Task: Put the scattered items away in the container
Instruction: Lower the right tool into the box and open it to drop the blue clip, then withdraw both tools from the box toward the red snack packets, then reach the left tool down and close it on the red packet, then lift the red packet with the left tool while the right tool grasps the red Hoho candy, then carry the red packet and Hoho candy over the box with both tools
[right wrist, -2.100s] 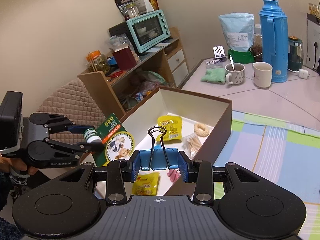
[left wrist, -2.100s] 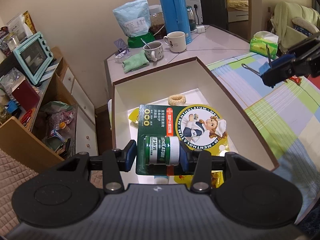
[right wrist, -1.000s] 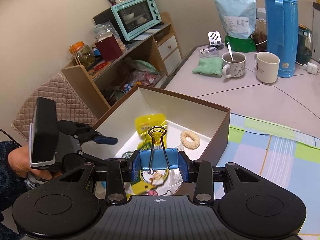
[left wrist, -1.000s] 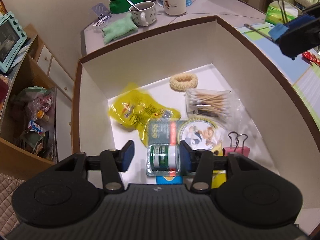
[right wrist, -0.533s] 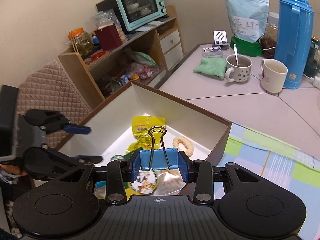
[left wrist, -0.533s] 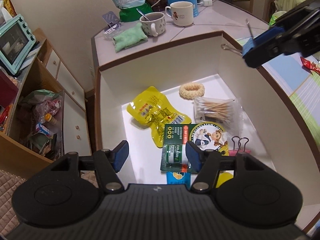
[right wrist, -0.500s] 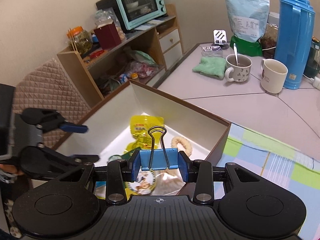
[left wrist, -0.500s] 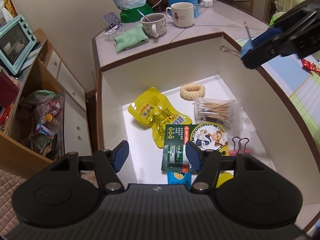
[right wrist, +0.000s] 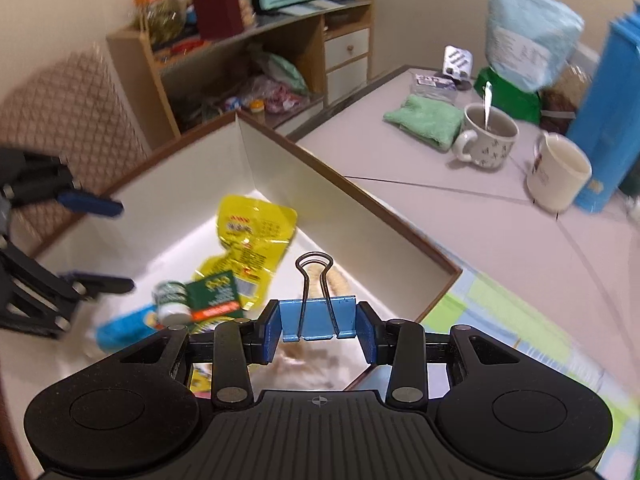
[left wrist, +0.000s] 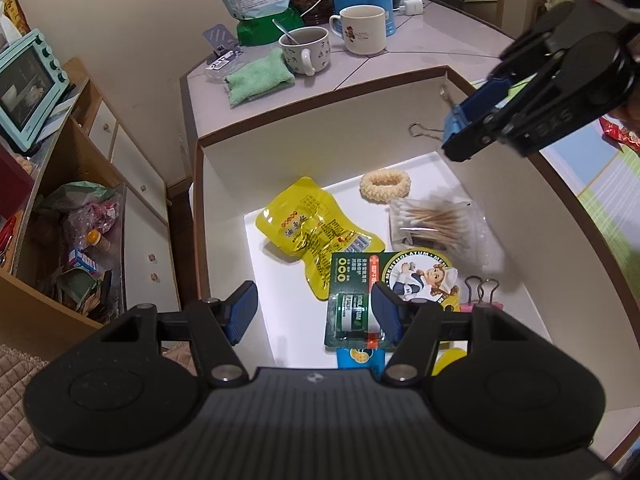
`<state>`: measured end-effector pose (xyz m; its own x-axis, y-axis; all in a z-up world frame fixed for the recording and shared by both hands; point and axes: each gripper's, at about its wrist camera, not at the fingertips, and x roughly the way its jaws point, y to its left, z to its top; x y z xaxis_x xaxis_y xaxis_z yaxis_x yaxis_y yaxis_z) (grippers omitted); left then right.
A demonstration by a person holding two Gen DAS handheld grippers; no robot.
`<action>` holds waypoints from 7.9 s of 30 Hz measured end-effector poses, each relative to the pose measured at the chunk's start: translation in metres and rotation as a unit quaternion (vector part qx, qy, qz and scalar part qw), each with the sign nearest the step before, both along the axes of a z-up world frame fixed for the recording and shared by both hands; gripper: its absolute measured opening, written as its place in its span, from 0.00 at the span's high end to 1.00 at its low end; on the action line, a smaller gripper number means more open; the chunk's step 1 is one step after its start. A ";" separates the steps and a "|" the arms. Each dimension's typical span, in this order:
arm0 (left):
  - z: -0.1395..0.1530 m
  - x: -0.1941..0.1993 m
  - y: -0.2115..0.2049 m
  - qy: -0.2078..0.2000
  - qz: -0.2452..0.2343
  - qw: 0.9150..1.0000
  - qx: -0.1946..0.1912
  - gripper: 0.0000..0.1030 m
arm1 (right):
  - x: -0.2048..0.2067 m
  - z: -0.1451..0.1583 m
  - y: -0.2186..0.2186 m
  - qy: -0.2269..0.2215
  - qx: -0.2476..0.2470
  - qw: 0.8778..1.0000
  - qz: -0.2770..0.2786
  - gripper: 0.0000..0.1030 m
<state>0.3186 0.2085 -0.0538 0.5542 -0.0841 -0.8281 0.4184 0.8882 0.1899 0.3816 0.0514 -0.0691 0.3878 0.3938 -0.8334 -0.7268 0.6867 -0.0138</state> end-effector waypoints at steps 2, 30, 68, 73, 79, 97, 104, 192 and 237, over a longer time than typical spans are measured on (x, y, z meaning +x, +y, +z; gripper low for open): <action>-0.001 0.002 0.000 0.000 -0.001 1.000 0.000 0.43 | -0.001 -0.007 0.007 -0.026 -0.034 0.999 0.023 0.62; 0.016 -0.026 -0.009 -0.004 0.016 1.000 -0.009 0.33 | -0.089 0.027 -0.007 -0.030 0.030 0.999 -0.002 0.10; 0.069 -0.155 -0.038 -0.055 0.091 0.994 0.013 0.13 | -0.221 0.059 -0.052 -0.033 0.079 0.996 -0.025 0.10; 0.074 -0.169 -0.045 -0.060 0.105 0.992 0.020 0.12 | -0.229 0.064 -0.063 -0.036 0.087 0.995 -0.019 0.10; 0.075 -0.180 -0.054 -0.058 0.120 0.991 0.028 0.12 | -0.234 0.067 -0.074 -0.033 0.093 0.995 -0.006 0.10; 0.072 -0.201 -0.092 -0.043 0.158 0.986 0.040 0.12 | -0.238 0.071 -0.113 -0.023 0.112 0.993 0.033 0.10; 0.071 -0.207 -0.113 -0.039 0.167 0.984 0.043 0.12 | -0.236 0.067 -0.139 -0.015 0.117 0.992 0.035 0.10; -0.047 -0.037 -0.382 0.059 -0.109 0.991 -0.048 0.56 | -0.082 -0.064 -0.439 0.052 0.043 0.971 -0.228 0.39; -0.087 -0.137 -0.317 0.119 -0.025 0.992 -0.010 0.50 | -0.196 -0.016 -0.410 0.078 0.104 0.970 -0.208 0.69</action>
